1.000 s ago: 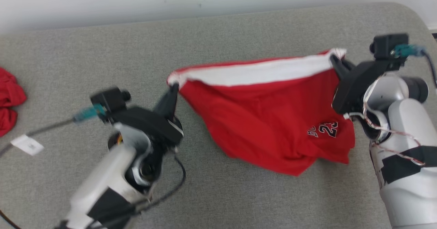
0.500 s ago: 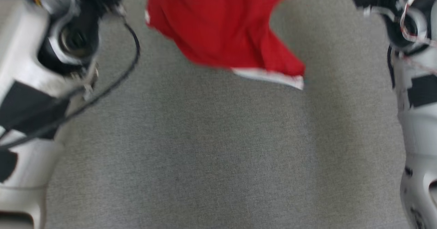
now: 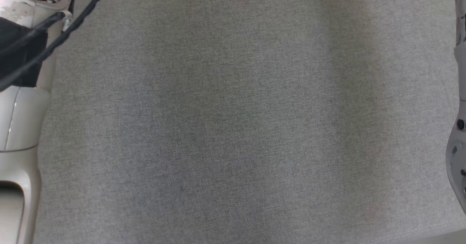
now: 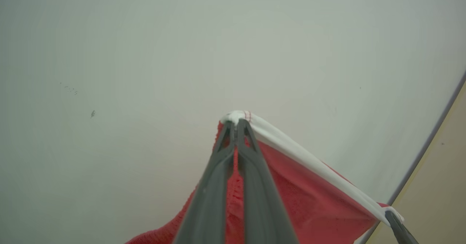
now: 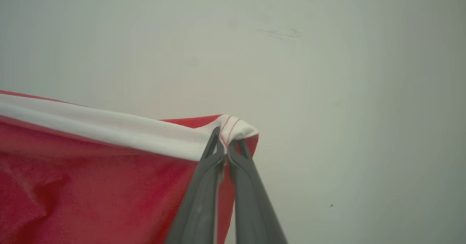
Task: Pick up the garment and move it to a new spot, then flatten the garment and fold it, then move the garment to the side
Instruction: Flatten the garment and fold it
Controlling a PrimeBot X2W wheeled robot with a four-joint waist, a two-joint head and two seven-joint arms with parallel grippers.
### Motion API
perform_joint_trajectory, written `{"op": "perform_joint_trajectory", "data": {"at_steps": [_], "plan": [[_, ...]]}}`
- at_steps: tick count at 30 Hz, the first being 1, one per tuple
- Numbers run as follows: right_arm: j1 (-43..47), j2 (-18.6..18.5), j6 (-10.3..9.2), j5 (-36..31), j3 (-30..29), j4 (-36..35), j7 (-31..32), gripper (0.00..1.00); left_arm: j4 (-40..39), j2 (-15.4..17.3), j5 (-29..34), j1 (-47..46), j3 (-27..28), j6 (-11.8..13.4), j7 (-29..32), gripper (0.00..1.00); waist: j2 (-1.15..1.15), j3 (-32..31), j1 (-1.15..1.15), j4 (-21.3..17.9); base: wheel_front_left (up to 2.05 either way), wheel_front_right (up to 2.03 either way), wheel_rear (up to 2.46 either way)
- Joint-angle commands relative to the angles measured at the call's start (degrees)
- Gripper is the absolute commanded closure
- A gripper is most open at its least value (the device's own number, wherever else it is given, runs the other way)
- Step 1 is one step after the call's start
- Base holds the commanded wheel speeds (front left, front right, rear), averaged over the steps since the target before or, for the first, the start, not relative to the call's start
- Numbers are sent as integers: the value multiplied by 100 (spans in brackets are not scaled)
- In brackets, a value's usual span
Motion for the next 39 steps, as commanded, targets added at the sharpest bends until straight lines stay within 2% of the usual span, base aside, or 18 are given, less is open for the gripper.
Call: {"op": "perform_joint_trajectory", "data": {"at_steps": [1,6,11,15,18,21,26,28,31,39], "plan": [[-68,2,3,-60,-22,19,-62,100,32,32,55,-12,66,-20,-54,100,-1,22,-1,11,0,0,0],[193,120,-5,-329,341,527,-196,100,338,-39,380,613,211,-238,-110,100,-1,118,-1,22,0,0,0],[655,143,-5,166,1045,960,18,100,462,-285,638,1476,515,-471,-109,100,-1,69,-1,96,0,0,0],[1283,-208,-4,929,1584,596,247,100,268,-507,772,2339,723,-645,-107,100,-1,-190,-1,213,0,0,0],[1898,-593,-4,1543,1969,-28,674,100,32,-569,866,2986,536,-680,-107,100,-1,-374,-1,258,0,0,0],[2620,-1110,-4,2100,2101,-842,1096,100,-336,-514,855,3643,378,-692,-108,100,-1,-614,-1,282,0,0,0],[3966,-1731,-4,2618,1796,-2136,1596,100,-982,-518,993,4797,211,-681,-108,100,-1,-1052,-1,331,0,0,0],[4577,-1857,-4,2722,1535,-2557,1778,100,-1086,-492,1056,5201,112,-677,-108,100,-1,-1216,-1,361,0,0,0],[5438,-1853,-4,2752,1161,-3079,2041,100,-1141,-421,1089,5732,-84,-670,-65,100,-1,-1468,-1,377,0,0,0],[7390,-1505,-4,2609,373,-3943,2816,100,-1025,-192,1396,6684,-643,-516,253,100,-1,-1991,-1,503,0,0,0]]}}
